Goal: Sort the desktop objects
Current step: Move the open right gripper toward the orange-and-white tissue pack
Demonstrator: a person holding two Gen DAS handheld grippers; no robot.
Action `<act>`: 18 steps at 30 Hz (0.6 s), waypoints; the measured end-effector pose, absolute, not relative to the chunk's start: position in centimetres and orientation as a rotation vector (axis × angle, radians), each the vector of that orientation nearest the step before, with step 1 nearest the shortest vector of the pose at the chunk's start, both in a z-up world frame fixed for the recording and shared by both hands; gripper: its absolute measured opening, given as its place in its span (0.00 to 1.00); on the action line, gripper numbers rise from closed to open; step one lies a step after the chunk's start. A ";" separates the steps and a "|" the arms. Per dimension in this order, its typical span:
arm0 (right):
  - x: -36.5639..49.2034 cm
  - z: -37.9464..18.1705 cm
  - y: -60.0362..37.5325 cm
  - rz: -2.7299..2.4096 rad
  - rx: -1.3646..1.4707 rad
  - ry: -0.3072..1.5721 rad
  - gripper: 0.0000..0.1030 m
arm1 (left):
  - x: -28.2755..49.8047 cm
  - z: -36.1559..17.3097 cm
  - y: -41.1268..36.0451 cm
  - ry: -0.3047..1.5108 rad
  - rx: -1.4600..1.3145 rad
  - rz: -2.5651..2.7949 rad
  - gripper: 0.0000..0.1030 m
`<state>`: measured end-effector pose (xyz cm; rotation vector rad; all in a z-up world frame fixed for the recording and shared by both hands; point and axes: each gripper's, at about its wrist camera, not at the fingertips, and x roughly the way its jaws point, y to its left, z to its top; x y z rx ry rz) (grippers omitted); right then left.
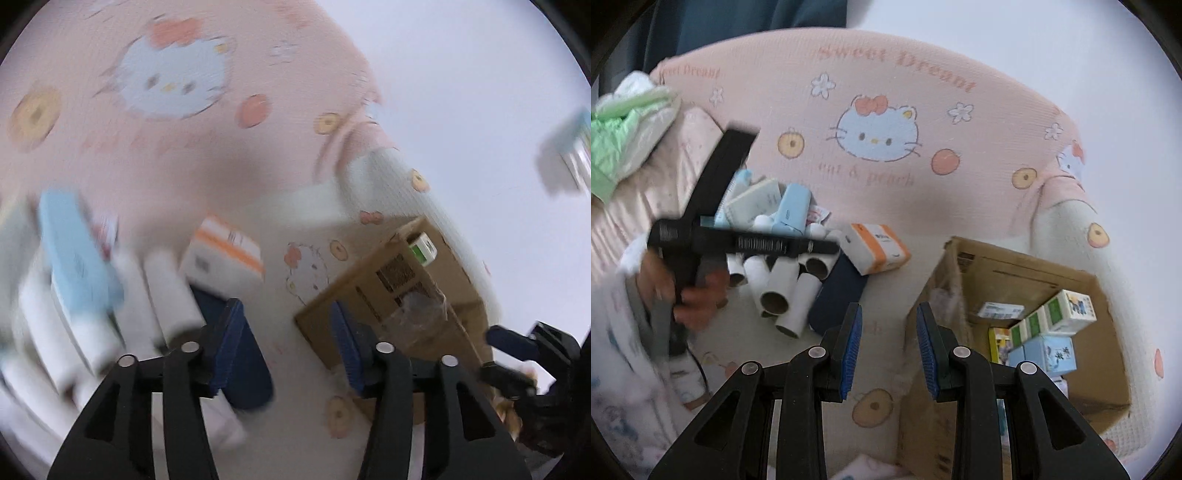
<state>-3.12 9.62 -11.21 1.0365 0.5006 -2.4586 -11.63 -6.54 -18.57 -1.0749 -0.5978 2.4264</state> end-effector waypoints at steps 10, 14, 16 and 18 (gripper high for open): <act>-7.3 -16.2 3.8 -2.578 1.067 0.528 0.26 | -18.3 -24.7 -13.5 -1.139 -1.029 2.120 0.60; -9.1 -18.2 2.7 -2.577 1.082 0.421 0.71 | -19.2 -25.4 -13.7 -1.093 -1.072 2.184 0.60; -9.5 -18.8 2.5 -2.617 1.033 0.380 0.73 | -19.6 -25.4 -13.4 -1.064 -1.088 2.195 0.60; -10.2 -19.4 2.2 -2.625 1.006 0.361 0.75 | -20.0 -25.8 -13.0 -1.034 -1.131 2.189 0.60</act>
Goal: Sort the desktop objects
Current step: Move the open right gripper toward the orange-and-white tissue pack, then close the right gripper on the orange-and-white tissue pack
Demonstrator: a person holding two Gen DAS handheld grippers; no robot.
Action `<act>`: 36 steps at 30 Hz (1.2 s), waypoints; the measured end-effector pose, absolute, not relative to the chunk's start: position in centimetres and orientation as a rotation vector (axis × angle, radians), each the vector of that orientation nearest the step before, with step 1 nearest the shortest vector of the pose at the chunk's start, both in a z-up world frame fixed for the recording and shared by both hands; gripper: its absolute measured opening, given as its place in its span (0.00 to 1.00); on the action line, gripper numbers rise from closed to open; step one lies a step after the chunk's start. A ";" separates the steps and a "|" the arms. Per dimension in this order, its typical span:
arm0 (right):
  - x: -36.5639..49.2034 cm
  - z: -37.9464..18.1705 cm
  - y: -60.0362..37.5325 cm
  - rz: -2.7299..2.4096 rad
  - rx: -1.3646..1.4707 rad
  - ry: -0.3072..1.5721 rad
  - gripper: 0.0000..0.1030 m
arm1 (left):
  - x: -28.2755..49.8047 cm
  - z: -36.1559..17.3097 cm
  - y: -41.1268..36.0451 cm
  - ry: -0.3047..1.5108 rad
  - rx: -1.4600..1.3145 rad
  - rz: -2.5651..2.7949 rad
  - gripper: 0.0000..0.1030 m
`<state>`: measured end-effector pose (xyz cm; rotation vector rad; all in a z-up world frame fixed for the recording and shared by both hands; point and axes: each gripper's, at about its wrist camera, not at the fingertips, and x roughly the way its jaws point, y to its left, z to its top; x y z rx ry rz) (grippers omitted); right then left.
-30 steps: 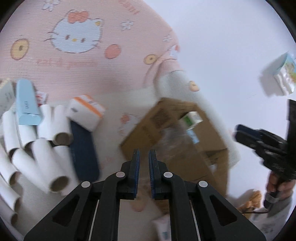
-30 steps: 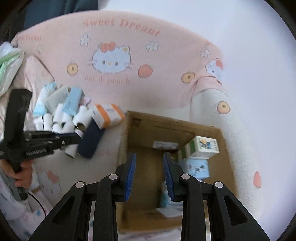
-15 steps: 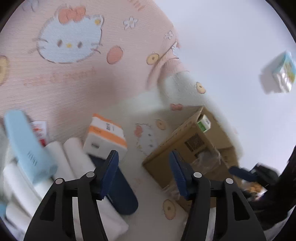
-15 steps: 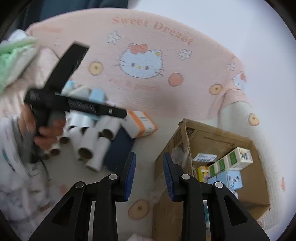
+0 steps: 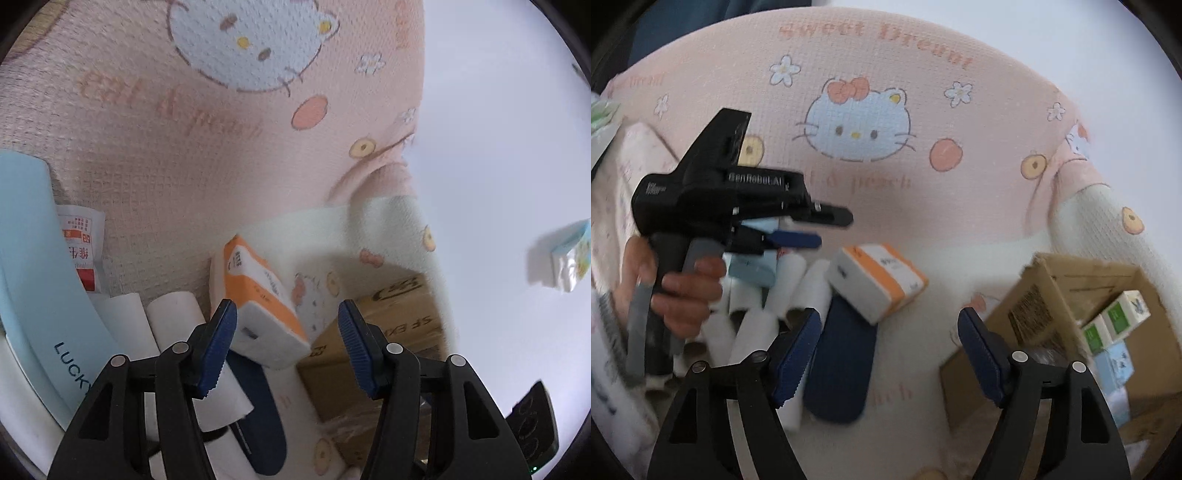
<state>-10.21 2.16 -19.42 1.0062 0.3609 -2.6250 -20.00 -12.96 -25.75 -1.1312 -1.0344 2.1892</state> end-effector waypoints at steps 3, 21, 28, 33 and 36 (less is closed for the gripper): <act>-12.3 -21.0 1.3 -2.596 1.065 0.395 0.76 | -20.4 -26.2 -13.1 -1.030 -1.173 2.196 0.60; -17.9 -26.3 0.5 -2.476 1.254 0.291 0.76 | -21.9 -27.7 -14.3 -1.086 -1.246 2.182 0.49; -19.3 -28.0 0.7 -2.410 1.265 0.208 0.76 | -21.9 -28.3 -13.7 -1.040 -1.284 2.202 0.31; -19.2 -27.4 0.4 -2.389 1.221 0.212 0.76 | -21.9 -28.4 -12.9 -0.993 -1.293 2.231 0.32; -19.2 -27.5 -0.2 -2.358 1.210 0.262 0.76 | -21.7 -28.4 -12.2 -0.962 -1.310 2.184 0.32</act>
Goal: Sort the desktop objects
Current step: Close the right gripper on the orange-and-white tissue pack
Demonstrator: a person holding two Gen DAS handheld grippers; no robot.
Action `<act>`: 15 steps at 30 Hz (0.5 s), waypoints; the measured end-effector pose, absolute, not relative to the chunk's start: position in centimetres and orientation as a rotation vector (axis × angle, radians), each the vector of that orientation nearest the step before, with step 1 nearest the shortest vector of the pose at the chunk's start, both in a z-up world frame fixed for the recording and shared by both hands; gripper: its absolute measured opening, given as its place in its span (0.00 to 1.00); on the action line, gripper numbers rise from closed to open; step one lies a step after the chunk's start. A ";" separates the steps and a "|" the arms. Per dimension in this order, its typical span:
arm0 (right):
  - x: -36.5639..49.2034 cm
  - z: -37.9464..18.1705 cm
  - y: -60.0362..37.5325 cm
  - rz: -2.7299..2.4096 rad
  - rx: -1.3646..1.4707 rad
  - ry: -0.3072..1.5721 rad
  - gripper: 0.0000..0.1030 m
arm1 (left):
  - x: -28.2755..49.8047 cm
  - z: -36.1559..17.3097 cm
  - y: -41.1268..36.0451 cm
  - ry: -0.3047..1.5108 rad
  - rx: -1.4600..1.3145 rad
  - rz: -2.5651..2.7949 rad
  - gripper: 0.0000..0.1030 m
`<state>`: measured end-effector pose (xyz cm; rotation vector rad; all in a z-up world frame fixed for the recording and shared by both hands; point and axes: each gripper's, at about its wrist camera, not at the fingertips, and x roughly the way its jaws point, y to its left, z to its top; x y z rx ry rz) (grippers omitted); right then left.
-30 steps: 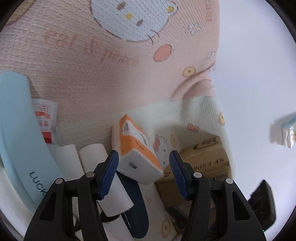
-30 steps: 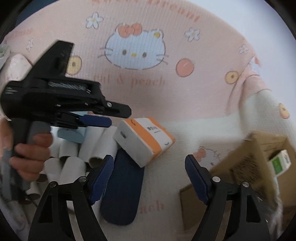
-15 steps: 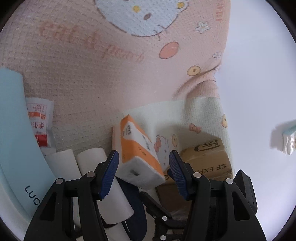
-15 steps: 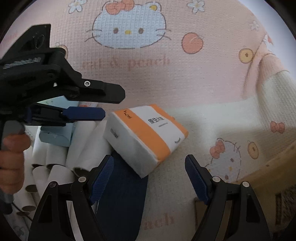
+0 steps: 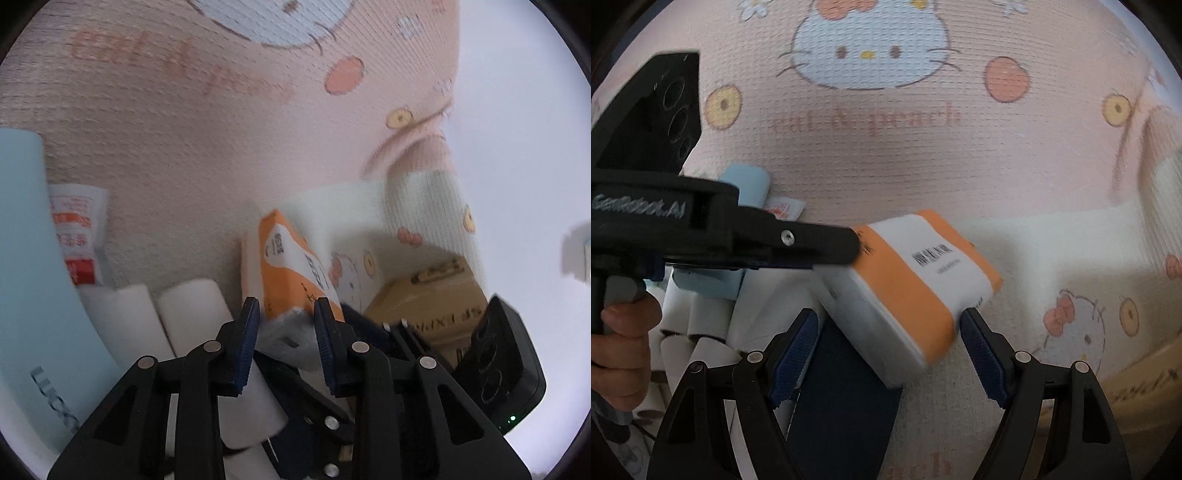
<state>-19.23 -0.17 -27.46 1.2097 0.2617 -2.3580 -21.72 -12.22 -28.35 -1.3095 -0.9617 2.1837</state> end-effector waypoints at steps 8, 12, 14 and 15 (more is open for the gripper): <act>-17.5 -26.5 -0.6 -2.297 1.113 0.298 0.76 | -20.4 -27.5 -10.3 -0.854 -1.322 2.141 0.32; -16.7 -26.5 -0.1 -2.344 1.122 0.386 0.76 | -20.3 -28.0 -10.3 -0.837 -1.360 2.179 0.32; -16.5 -26.6 0.6 -2.374 1.146 0.378 0.76 | -20.7 -28.4 -10.6 -0.887 -1.354 2.175 0.37; -16.3 -26.7 0.9 -2.387 1.155 0.372 0.76 | -21.0 -28.6 -10.9 -0.922 -1.347 2.163 0.40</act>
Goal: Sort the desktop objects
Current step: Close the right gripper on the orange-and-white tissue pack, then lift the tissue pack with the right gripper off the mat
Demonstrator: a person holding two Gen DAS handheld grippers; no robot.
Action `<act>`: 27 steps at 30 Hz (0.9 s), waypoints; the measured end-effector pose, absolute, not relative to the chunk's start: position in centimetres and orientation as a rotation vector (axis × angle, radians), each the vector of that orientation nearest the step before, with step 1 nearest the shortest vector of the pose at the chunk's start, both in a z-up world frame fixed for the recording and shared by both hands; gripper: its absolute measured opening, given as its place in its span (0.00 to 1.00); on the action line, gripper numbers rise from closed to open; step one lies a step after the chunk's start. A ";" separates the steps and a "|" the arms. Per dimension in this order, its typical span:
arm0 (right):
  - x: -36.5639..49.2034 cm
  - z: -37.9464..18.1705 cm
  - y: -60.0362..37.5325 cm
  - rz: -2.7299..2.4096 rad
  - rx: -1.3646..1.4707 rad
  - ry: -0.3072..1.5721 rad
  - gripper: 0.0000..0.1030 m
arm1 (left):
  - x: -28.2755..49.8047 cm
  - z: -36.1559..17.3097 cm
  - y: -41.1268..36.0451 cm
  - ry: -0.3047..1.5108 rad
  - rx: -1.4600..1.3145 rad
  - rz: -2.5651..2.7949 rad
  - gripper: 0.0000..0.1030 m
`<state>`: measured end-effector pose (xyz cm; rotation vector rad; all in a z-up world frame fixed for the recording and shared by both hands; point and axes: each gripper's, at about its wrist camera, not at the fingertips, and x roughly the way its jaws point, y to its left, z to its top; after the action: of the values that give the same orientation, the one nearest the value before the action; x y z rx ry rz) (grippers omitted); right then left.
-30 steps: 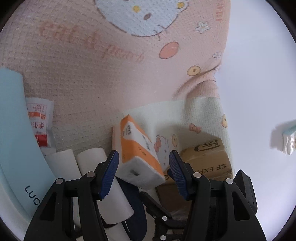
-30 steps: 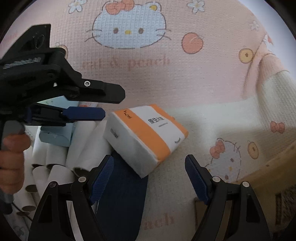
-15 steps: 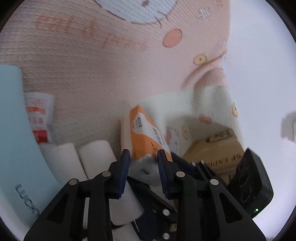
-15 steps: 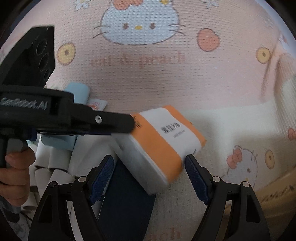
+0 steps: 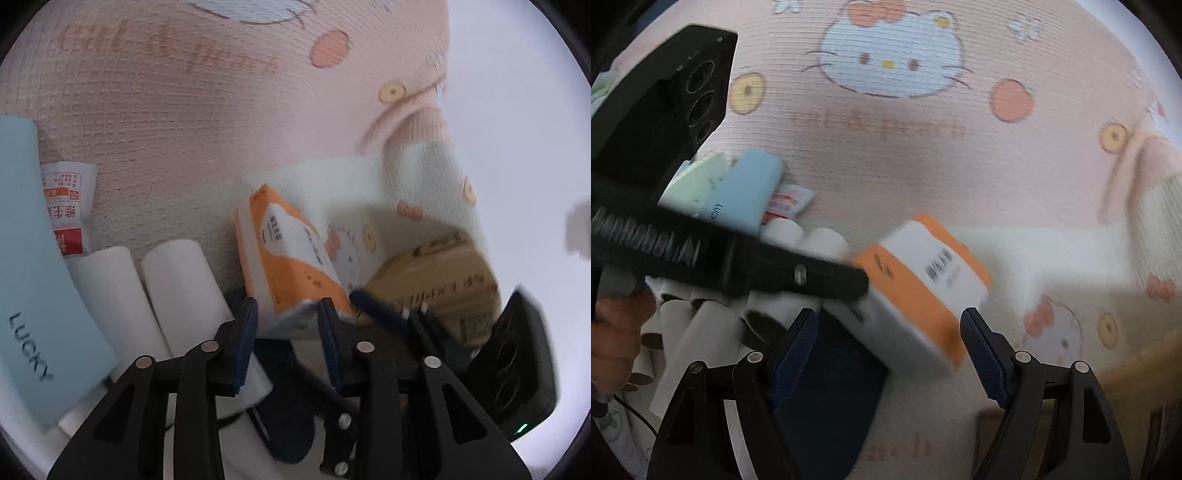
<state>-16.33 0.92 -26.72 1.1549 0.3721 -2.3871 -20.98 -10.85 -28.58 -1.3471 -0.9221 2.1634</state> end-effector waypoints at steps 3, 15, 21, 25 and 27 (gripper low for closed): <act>-16.1 -27.5 0.5 -2.391 1.162 0.437 0.76 | -21.4 -29.5 -12.3 -1.099 -1.322 2.102 0.44; -20.2 -28.8 0.6 -2.397 1.374 0.215 0.82 | -22.0 -29.3 -12.1 -1.062 -1.334 2.131 0.50; -21.0 -28.9 1.2 -2.359 1.353 0.125 0.83 | -22.1 -29.5 -12.2 -1.084 -1.311 2.121 0.49; -21.6 -28.9 1.4 -2.339 1.350 0.087 0.84 | -22.2 -29.6 -12.2 -1.068 -1.324 2.137 0.42; -21.3 -28.6 1.4 -2.320 1.329 0.077 0.83 | -22.1 -29.6 -12.3 -1.057 -1.355 2.164 0.36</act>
<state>-21.29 1.44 -28.57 1.3286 0.0766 -2.3201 -22.09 -12.33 -29.60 -1.3549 -1.0567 2.1639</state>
